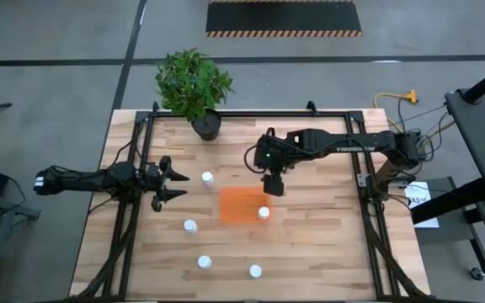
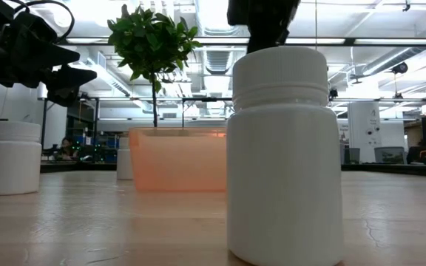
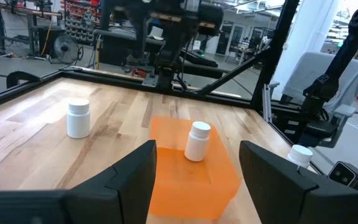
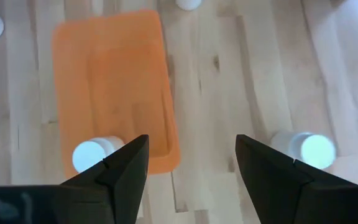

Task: Pick and place pill bottles into a basket
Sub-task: Put the white pill bottle into the orange bin

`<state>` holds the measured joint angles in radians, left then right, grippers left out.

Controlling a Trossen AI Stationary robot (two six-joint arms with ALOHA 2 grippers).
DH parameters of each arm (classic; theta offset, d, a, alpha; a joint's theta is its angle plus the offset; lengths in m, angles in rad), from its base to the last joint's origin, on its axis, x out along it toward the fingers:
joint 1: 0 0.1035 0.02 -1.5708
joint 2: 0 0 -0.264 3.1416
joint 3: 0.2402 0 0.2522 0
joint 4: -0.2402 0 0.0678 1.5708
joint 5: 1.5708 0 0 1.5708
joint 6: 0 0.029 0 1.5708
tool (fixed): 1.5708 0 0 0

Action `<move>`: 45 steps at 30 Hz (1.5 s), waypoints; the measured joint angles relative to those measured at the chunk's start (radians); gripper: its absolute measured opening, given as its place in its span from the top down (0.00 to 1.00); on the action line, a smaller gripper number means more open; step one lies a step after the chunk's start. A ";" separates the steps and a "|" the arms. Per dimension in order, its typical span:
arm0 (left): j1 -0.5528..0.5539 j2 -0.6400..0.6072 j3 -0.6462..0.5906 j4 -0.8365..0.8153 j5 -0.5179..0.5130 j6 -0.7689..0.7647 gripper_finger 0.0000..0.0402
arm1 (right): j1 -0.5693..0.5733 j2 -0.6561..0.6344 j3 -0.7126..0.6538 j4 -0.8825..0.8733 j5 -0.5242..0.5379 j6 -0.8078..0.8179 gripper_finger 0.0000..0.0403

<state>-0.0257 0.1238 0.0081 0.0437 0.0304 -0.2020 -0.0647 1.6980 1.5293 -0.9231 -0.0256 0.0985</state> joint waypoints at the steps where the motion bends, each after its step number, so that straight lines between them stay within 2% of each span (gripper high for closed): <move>1: 0.000 0.000 0.000 0.000 0.000 0.000 0.47 | -0.008 -0.009 -0.023 0.015 -0.015 -0.001 0.43; 4: 0.000 0.000 0.000 0.000 0.000 0.000 0.47 | -0.034 -0.060 -0.118 0.090 -0.050 -0.009 0.43; 11: 0.000 0.000 0.000 0.000 0.000 0.000 0.47 | -0.111 -0.202 -0.362 0.321 -0.050 -0.045 0.43; 17: 0.000 0.000 0.000 0.000 0.000 0.000 0.47 | -0.200 -0.232 -0.489 0.465 -0.056 -0.093 0.43; 22: 0.000 0.000 0.000 0.000 0.000 0.000 0.47 | -0.270 -0.212 -0.520 0.506 -0.069 -0.128 0.43; 26: 0.000 0.003 0.000 0.000 0.000 0.000 0.47 | -0.329 -0.209 -0.533 0.554 -0.161 -0.150 0.43; 31: 0.000 0.006 0.000 -0.002 0.000 0.000 0.47 | -0.378 -0.209 -0.531 0.593 -0.171 -0.188 0.42; 41: 0.000 0.007 0.000 0.000 0.000 0.000 0.47 | -0.433 -0.126 -0.533 0.617 -0.241 -0.206 0.20; 45: 0.000 0.006 0.000 0.001 0.000 0.000 0.47 | -0.431 -0.080 -0.533 0.623 -0.238 -0.229 0.17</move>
<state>-0.0258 0.1299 0.0082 0.0444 0.0306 -0.2020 -0.4957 1.6184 0.9958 -0.3004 -0.2634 -0.1306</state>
